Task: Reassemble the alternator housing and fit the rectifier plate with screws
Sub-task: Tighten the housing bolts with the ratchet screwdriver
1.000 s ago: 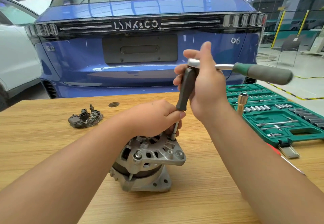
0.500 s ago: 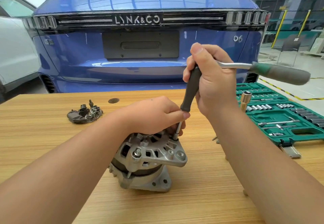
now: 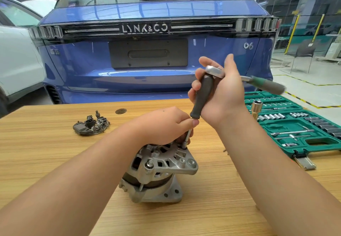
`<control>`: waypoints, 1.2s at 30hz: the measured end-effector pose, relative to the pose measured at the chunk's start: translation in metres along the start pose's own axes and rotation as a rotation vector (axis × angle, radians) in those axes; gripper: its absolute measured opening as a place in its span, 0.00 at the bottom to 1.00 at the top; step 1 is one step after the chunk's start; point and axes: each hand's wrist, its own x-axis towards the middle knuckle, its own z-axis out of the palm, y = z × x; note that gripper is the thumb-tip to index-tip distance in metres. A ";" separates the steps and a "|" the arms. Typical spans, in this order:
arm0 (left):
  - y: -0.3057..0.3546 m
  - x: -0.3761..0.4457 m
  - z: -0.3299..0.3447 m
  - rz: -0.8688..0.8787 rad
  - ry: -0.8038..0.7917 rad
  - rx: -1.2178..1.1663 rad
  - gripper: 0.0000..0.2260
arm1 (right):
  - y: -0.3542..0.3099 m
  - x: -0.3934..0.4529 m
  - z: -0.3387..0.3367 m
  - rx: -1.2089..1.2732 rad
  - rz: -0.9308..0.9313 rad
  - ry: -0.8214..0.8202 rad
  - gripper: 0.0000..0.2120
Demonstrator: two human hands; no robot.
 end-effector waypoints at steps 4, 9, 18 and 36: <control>0.000 0.002 0.000 -0.001 -0.007 0.030 0.20 | -0.008 0.007 -0.009 0.097 0.189 -0.099 0.30; -0.005 0.001 -0.001 0.007 -0.021 -0.072 0.19 | 0.002 0.006 -0.007 -0.078 -0.079 -0.174 0.12; -0.003 0.001 0.000 0.008 -0.024 -0.035 0.17 | 0.011 -0.001 0.000 -0.748 -0.756 0.138 0.10; -0.007 0.002 -0.001 0.023 -0.008 -0.014 0.19 | -0.005 0.007 -0.006 0.046 0.157 -0.220 0.24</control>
